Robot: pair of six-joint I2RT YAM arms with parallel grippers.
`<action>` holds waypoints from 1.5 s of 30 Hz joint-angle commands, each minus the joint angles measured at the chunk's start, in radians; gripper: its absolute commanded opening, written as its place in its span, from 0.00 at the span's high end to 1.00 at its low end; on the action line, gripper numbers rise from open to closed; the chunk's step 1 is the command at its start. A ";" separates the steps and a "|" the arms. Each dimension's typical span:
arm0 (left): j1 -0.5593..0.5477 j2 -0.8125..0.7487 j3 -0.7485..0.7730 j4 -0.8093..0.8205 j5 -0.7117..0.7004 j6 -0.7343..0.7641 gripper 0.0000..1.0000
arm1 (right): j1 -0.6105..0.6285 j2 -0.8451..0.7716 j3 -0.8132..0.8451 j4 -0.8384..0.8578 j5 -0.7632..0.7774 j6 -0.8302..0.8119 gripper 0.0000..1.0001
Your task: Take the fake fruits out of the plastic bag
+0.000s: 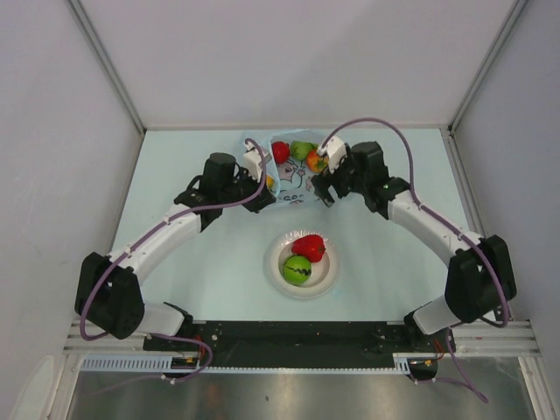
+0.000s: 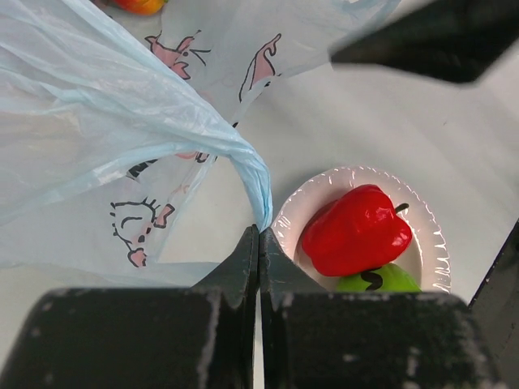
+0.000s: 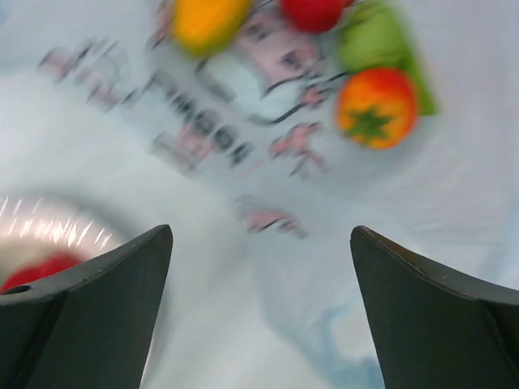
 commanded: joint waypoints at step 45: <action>0.013 0.011 0.067 -0.008 0.065 0.075 1.00 | -0.036 0.833 0.539 0.471 0.553 0.022 0.00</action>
